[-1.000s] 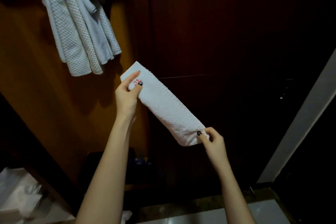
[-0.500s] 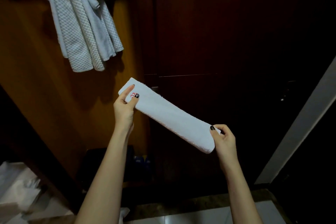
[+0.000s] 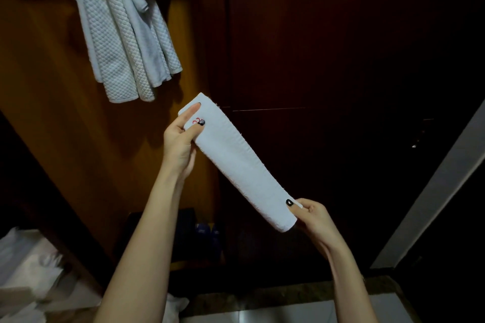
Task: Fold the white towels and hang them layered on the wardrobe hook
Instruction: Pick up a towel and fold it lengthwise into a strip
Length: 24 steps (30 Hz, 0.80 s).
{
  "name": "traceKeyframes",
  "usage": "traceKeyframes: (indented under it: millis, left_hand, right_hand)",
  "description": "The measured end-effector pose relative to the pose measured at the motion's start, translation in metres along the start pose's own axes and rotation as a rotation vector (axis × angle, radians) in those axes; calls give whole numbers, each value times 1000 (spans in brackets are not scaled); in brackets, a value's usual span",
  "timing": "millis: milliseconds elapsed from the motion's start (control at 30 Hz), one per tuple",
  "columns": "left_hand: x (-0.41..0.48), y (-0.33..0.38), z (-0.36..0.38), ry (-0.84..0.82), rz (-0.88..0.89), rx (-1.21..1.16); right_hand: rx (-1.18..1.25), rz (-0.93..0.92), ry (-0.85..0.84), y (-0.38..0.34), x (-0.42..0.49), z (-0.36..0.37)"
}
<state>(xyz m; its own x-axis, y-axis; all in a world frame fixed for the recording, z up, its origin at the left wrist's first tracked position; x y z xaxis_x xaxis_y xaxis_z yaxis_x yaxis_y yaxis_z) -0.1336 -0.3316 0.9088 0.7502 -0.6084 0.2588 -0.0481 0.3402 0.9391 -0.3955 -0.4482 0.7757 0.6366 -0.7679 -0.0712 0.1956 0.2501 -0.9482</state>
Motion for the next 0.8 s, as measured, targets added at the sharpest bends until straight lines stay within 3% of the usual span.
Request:
traceKeyframes:
  millis: [300,600,800]
  left_hand:
    - [1,16,-4,-44,-11,-77]
    - [10,15,-35,51,6,-60]
    - [16,-1,-50,113,-9,39]
  right_hand:
    - [396,152,-173,15,4,29]
    - [102,116,-328,3,5,40]
    - [-71,35,-202,-8,10,32]
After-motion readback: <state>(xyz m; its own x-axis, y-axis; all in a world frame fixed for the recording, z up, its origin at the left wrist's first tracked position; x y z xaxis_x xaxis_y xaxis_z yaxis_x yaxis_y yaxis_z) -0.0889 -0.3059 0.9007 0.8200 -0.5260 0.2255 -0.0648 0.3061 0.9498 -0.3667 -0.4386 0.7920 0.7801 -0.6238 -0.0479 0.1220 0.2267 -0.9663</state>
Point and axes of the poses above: each hand's wrist, its own x-axis towards the middle knuckle, its own z-axis out of the palm, y = z × x, the point moved 3 cm from there along x, towards the middle knuckle, and after that the axes turned 14 degrees about x, right-handed, at the moved point
